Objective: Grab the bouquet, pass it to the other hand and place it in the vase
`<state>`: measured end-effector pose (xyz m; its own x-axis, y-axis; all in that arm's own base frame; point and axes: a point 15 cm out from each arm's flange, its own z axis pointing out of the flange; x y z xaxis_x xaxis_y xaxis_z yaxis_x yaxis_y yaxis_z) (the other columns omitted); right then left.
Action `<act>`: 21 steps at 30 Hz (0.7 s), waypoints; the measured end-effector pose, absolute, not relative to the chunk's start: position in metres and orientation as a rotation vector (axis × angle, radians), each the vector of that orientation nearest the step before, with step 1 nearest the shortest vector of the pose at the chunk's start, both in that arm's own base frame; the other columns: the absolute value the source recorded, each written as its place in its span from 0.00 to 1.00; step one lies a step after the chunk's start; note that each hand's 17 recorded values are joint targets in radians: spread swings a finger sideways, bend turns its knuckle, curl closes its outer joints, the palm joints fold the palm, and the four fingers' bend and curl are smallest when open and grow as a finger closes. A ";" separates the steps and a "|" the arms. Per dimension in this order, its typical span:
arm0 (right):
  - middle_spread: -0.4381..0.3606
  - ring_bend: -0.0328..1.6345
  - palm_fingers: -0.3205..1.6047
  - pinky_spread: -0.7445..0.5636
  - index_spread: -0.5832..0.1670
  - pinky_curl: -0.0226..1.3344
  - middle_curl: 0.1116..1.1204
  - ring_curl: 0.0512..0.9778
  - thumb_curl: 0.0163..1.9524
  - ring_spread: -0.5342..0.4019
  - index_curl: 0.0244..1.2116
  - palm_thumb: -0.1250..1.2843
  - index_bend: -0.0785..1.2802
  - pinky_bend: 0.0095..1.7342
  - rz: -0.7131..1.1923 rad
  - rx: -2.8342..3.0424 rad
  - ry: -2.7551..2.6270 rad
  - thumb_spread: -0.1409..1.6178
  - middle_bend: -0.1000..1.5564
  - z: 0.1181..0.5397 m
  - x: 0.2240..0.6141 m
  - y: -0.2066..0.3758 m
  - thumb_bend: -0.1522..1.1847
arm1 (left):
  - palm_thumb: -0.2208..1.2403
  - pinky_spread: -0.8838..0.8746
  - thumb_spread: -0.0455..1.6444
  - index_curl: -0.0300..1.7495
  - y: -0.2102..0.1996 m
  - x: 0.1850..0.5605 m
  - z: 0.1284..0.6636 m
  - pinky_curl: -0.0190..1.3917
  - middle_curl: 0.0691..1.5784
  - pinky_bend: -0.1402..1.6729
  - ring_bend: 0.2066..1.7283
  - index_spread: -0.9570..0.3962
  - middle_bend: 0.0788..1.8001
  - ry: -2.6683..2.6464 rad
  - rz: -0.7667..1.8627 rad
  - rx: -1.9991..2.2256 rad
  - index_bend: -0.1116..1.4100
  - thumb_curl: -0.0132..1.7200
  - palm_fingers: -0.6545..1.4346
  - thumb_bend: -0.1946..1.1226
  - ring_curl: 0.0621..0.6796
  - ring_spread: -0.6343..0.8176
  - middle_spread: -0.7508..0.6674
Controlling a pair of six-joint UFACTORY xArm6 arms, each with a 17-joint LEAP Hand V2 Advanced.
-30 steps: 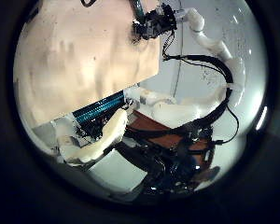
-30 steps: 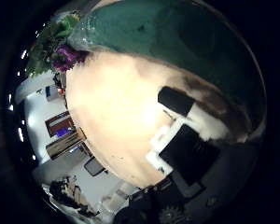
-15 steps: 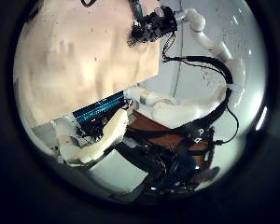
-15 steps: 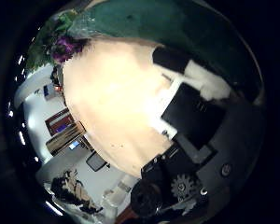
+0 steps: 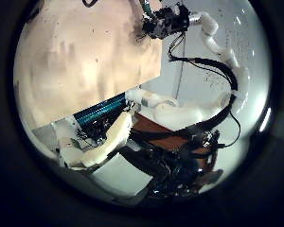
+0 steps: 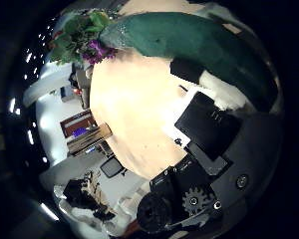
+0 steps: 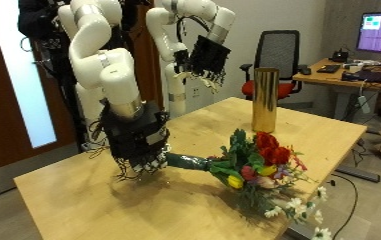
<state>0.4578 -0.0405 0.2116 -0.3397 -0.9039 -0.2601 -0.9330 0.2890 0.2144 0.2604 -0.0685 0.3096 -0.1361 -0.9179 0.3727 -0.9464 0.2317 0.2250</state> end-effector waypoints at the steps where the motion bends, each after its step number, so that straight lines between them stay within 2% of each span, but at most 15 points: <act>1: 0.29 0.87 0.74 0.35 0.32 0.45 0.67 0.58 0.25 0.34 0.79 0.79 0.76 0.81 0.492 -1.758 2.440 0.63 0.82 0.214 0.459 -0.039 0.11 | 0.51 0.84 0.59 0.17 -0.068 0.261 0.310 0.24 0.12 0.21 0.16 0.98 0.06 -2.081 0.090 1.713 0.18 0.19 0.30 0.13 0.25 0.91 0.95; 3: 0.30 0.87 0.74 0.37 0.32 0.47 0.69 0.59 0.27 0.34 0.81 0.85 0.77 0.82 0.476 -1.778 2.417 0.63 0.82 0.218 0.461 -0.033 0.12 | 0.51 0.84 0.59 0.17 -0.069 0.262 0.311 0.24 0.12 0.21 0.16 0.98 0.06 -2.086 0.097 1.713 0.18 0.19 0.30 0.13 0.25 0.91 0.95; 10: 0.32 0.88 0.73 0.40 0.35 0.51 0.72 0.62 0.32 0.35 0.85 0.93 0.77 0.83 0.448 -1.762 2.232 0.59 0.83 0.246 0.462 -0.009 0.11 | 0.50 0.84 0.59 0.17 -0.069 0.268 0.318 0.24 0.12 0.21 0.16 0.98 0.06 -2.089 0.124 1.725 0.18 0.19 0.30 0.12 0.25 0.91 0.95; 21: 0.35 0.86 0.74 0.41 0.36 0.54 0.72 0.64 0.40 0.35 0.87 0.96 0.77 0.78 0.421 -1.736 1.817 0.43 0.85 0.318 0.449 0.044 0.10 | 0.47 0.83 0.59 0.18 -0.069 0.307 0.364 0.24 0.14 0.20 0.16 0.96 0.07 -2.037 0.348 1.774 0.19 0.19 0.33 0.12 0.25 0.89 0.92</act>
